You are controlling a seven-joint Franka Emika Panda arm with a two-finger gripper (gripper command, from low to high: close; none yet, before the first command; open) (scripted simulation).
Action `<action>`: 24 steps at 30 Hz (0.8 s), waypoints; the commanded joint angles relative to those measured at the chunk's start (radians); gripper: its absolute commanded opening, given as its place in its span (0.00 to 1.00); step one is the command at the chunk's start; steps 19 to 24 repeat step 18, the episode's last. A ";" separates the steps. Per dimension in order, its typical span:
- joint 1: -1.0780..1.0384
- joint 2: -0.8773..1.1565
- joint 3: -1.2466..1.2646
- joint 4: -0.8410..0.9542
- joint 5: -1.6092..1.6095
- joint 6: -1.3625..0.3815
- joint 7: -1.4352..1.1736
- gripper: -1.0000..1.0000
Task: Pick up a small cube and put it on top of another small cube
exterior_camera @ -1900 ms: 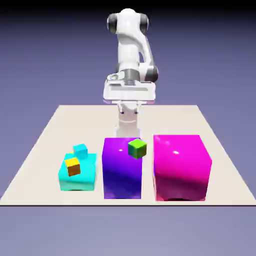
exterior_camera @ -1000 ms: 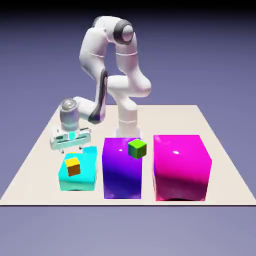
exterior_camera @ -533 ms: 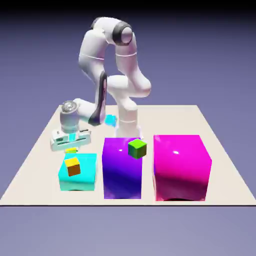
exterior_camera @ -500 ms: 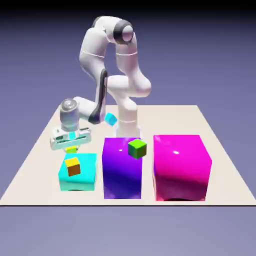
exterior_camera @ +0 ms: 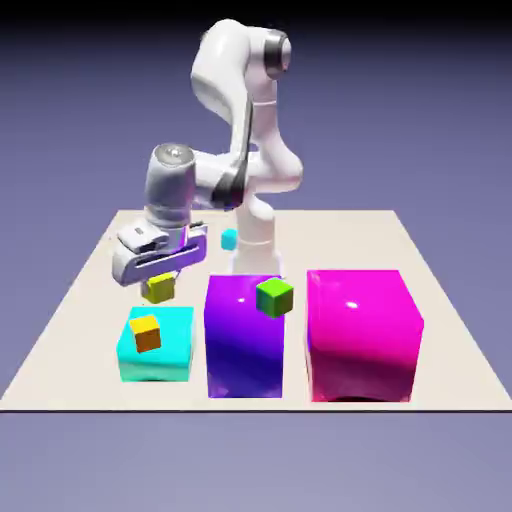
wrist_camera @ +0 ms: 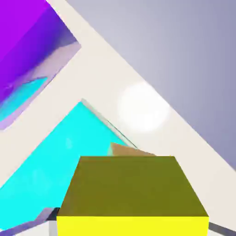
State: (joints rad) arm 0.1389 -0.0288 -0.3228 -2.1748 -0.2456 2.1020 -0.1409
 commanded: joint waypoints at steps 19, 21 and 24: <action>0.271 0.006 0.062 0.058 0.015 -0.153 0.028 1.00; 0.271 0.006 0.062 0.058 0.015 -0.153 0.028 1.00; 0.271 0.006 0.062 0.058 0.015 -0.153 0.028 1.00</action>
